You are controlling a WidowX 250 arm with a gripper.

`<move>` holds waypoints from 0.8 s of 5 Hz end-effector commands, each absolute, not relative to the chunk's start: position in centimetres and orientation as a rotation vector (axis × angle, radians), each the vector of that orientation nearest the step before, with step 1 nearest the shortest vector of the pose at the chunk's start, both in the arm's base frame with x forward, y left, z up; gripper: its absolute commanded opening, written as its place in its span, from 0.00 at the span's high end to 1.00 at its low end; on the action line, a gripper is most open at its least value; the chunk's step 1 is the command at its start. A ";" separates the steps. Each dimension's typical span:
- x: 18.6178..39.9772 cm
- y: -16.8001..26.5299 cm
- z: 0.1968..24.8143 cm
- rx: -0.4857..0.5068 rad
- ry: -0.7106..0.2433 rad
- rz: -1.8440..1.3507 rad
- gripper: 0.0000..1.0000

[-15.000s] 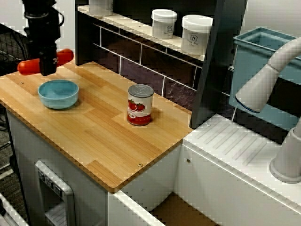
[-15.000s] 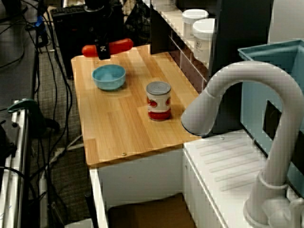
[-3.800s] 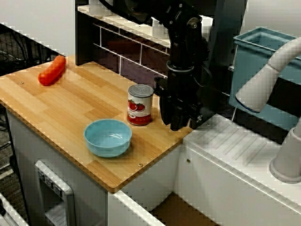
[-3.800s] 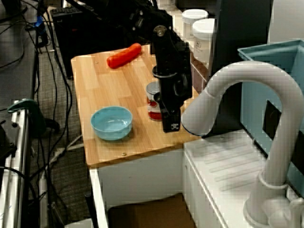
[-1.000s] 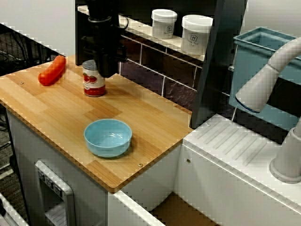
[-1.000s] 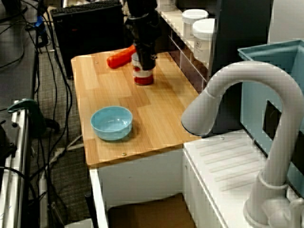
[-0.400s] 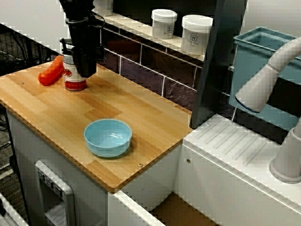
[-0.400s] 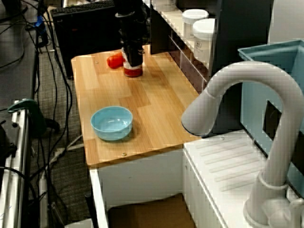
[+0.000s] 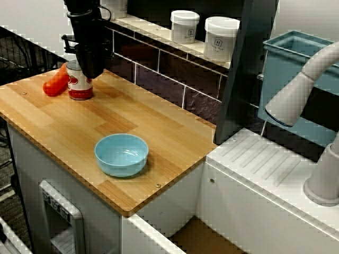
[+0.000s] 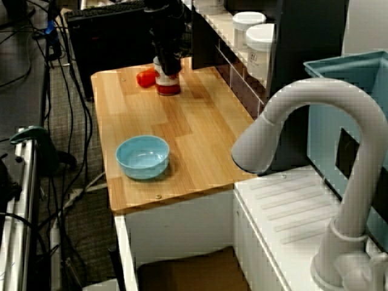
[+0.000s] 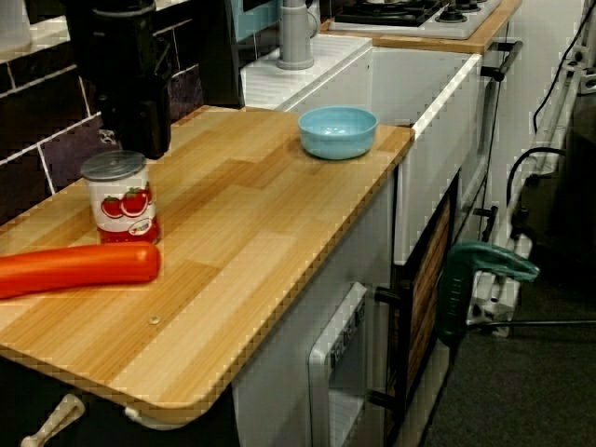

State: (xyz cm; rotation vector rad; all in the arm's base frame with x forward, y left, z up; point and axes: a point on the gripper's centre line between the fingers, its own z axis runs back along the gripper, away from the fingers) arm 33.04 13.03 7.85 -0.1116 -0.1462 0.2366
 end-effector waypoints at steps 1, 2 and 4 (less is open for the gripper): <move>32.2 12.9 11.3 -0.121 -0.223 0.222 1.00; 32.2 13.4 12.5 -0.135 -0.248 0.236 1.00; 31.0 14.5 13.6 -0.148 -0.269 0.249 1.00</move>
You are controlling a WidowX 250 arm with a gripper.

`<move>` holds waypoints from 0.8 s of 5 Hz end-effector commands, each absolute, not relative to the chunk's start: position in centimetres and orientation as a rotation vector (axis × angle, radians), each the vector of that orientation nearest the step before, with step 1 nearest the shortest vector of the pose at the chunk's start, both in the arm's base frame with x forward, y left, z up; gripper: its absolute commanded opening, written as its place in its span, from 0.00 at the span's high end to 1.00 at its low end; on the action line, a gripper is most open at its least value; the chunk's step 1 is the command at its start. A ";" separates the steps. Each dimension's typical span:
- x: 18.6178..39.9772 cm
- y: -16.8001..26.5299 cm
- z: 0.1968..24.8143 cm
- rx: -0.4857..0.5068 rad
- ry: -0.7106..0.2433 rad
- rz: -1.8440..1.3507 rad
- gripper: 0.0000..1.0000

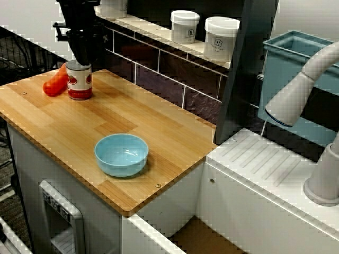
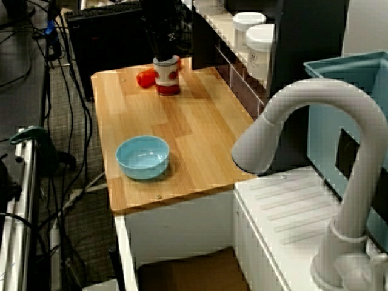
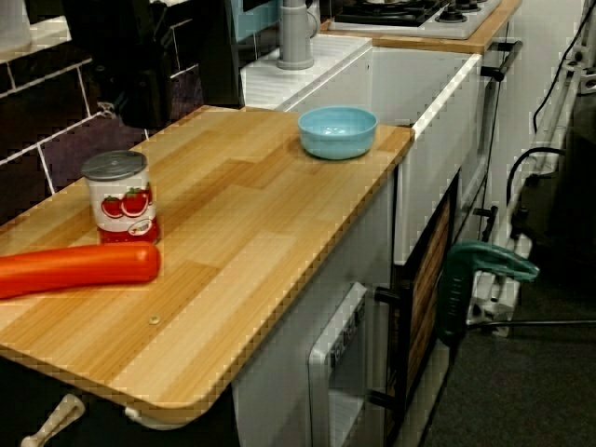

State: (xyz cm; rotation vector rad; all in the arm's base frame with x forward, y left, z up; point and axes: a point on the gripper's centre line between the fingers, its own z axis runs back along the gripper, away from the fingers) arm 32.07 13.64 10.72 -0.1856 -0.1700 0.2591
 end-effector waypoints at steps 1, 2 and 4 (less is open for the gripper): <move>31.0 15.6 13.8 -0.157 -0.264 0.274 1.00; 31.3 16.2 14.1 -0.165 -0.267 0.289 1.00; 32.3 17.7 14.5 -0.134 -0.288 0.337 0.00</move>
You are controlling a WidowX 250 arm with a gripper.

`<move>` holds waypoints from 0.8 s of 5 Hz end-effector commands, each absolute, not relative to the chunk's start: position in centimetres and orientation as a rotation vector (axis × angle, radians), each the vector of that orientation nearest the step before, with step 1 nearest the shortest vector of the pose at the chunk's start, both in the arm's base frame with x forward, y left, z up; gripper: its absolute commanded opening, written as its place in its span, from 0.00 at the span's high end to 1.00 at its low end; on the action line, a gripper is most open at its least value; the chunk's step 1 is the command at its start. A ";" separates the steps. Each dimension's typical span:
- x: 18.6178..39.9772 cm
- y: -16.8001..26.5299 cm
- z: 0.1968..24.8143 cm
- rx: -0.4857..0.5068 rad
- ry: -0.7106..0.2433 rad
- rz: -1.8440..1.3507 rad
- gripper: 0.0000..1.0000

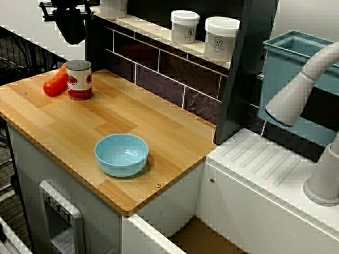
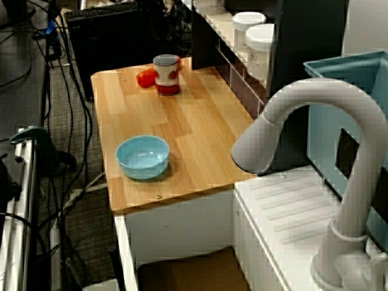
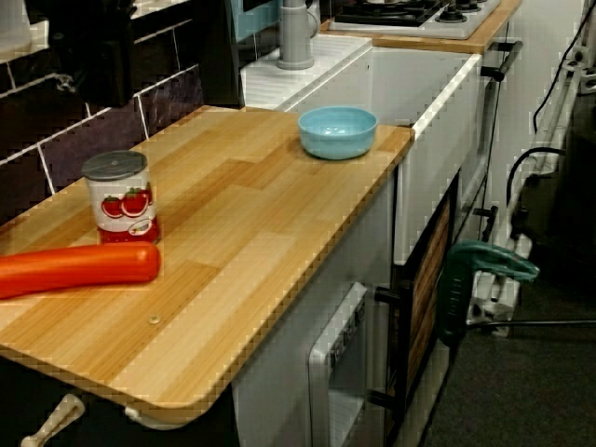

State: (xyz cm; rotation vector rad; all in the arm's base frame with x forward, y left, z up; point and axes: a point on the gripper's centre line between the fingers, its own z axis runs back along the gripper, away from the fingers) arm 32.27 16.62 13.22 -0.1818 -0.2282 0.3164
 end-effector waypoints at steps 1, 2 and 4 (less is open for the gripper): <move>33.3 18.8 14.4 -0.128 -0.284 0.366 0.00; 33.7 19.9 14.8 -0.132 -0.287 0.387 0.00; 34.1 21.2 13.0 -0.095 -0.291 0.444 0.00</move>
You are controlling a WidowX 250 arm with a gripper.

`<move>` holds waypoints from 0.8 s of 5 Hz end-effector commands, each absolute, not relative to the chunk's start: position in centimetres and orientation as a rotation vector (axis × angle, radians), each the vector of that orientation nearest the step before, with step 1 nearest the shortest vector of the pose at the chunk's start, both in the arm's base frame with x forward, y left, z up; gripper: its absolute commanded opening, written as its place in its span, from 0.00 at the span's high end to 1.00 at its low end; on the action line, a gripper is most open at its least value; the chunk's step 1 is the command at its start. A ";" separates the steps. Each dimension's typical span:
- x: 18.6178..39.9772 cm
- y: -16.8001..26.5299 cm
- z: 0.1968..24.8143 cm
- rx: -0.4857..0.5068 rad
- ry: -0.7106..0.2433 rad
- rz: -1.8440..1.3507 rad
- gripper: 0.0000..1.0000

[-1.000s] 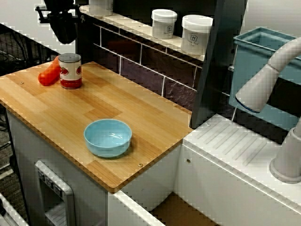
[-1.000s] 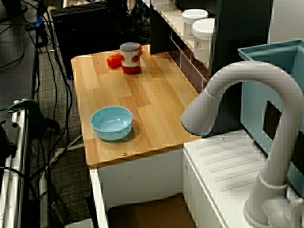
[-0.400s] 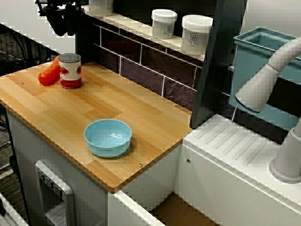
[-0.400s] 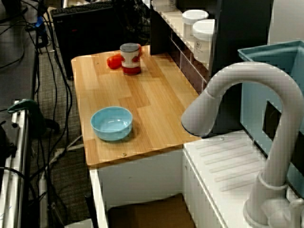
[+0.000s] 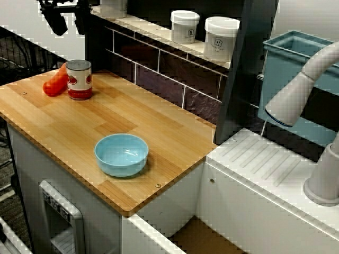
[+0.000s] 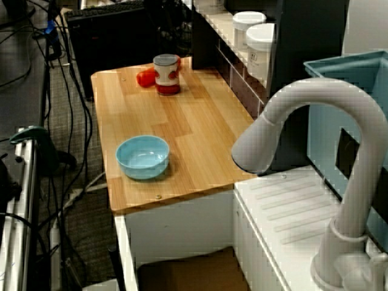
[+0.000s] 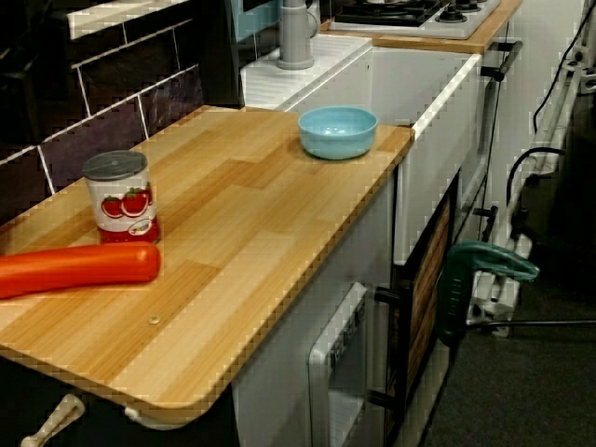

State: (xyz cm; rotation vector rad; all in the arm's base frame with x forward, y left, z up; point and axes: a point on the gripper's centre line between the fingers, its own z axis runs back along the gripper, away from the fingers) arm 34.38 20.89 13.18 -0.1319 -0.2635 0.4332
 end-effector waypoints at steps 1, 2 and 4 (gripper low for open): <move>34.6 20.7 12.5 -0.093 -0.285 0.434 0.00; 34.7 20.0 12.3 -0.087 -0.285 0.430 0.00; 35.3 19.5 11.0 -0.075 -0.271 0.468 0.00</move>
